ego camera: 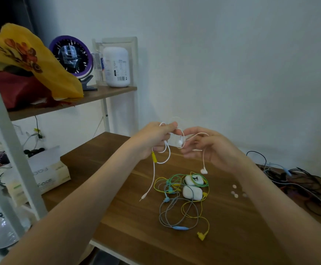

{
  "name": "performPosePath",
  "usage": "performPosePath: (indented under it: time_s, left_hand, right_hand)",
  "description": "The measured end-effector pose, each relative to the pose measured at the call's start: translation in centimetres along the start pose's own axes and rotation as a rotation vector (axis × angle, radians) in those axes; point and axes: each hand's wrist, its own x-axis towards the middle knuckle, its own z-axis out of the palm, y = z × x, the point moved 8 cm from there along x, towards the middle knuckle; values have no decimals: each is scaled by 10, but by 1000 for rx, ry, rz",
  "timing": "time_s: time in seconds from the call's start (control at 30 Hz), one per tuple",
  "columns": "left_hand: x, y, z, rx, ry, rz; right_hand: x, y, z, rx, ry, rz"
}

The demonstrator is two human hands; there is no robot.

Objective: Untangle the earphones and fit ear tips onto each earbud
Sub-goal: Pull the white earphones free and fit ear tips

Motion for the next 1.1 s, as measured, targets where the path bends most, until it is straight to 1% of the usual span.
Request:
performPosePath:
  time_s: [0.13, 0.2, 0.23, 0.37, 0.43, 0.53, 0.63, 0.7, 0.8, 0.83, 0.9, 0.97, 1.03, 1.1]
  left_hand:
    - [3, 8, 46, -16, -100, 28]
    - [2, 12, 71, -30, -148, 30]
    - [2, 13, 80, -31, -170, 29]
    - [-7, 13, 137, -7, -329, 10]
    - [-10, 9, 158, -11, -364, -5]
    - [-12, -5, 186, -5, -405, -33]
    - [-16, -23, 208, 60, -455, -83]
    - [-21, -36, 218, 63, -536, -144]
    - [-30, -49, 234, -77, -695, -218]
    - [-30, -52, 234, -76, -709, -217]
    - [-25, -56, 231, 43, -675, -173]
    - [-18, -55, 226, 216, -574, -104]
    - [-11, -51, 223, 331, -461, -24]
    - [-13, -47, 229, 364, -458, 59]
  right_hand:
    - [-37, -4, -17, 84, -165, 51]
    - [-57, -7, -32, 105, -168, 54]
    - [-64, -8, -39, 86, -129, 51]
    - [-106, -15, -78, -141, 171, 11]
    - [-125, -13, -90, -196, 232, 33]
    - [-157, -4, -111, -181, 319, 70]
    - [-185, 7, -132, -160, 404, 88]
    - [-198, 14, -142, -130, 443, 106]
    - [-217, 22, -156, -106, 503, 121]
    - [-221, 25, -161, -109, 519, 127]
    - [-227, 27, -167, -105, 524, 125]
    - [-229, 29, -169, -85, 509, 118]
    - [-226, 31, -166, -94, 492, 118]
    - [-220, 34, -160, -97, 457, 110]
